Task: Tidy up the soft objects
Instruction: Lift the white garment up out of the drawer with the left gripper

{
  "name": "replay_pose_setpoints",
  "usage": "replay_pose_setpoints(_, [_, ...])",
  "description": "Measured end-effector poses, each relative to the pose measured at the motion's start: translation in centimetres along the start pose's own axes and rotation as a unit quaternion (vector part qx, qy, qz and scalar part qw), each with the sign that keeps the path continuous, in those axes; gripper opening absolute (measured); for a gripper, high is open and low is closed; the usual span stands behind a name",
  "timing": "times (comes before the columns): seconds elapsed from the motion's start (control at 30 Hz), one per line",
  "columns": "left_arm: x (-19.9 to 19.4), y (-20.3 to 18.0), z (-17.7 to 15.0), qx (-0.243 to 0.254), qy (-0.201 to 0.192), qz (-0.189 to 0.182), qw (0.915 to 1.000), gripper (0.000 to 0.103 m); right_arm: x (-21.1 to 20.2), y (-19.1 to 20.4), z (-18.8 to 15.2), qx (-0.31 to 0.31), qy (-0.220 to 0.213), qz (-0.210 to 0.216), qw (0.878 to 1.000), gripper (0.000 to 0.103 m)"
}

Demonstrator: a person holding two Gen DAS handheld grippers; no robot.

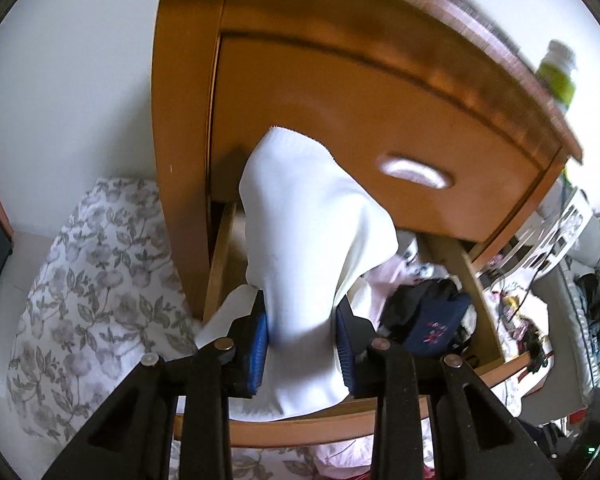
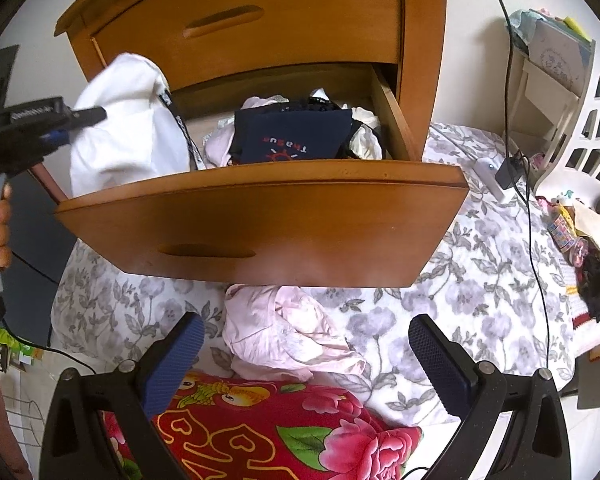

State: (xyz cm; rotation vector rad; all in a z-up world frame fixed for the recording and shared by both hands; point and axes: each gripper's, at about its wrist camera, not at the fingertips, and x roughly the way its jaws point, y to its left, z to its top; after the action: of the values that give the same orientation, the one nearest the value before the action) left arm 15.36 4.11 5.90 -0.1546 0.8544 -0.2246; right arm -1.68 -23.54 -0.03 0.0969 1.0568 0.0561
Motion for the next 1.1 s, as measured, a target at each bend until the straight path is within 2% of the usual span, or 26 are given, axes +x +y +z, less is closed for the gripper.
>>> replay_pose_setpoints(0.27, [-7.4,-1.3,1.5,0.023,-0.093,-0.019,0.9952,0.030,-0.5,0.0,0.0,0.000,-0.005,-0.001,1.000,0.103])
replay_pose_setpoints(0.5, [-12.4,-1.2,1.9,0.031,-0.149,-0.024,0.9880,0.030,-0.7,0.2,-0.1,-0.001,-0.007,-0.002,1.000,0.103])
replay_pose_setpoints(0.83, [-16.7,-0.6,0.6,0.030,-0.174,-0.021,0.9841,0.030,-1.9,0.6,-0.3,-0.002,-0.016,-0.004,1.000,0.103])
replay_pose_setpoints(1.1, [-19.2,-1.6,-1.2,0.040,-0.185,-0.043,0.9811,0.030,-3.0,1.2,-0.7,-0.008,-0.025,-0.005,1.000,0.103])
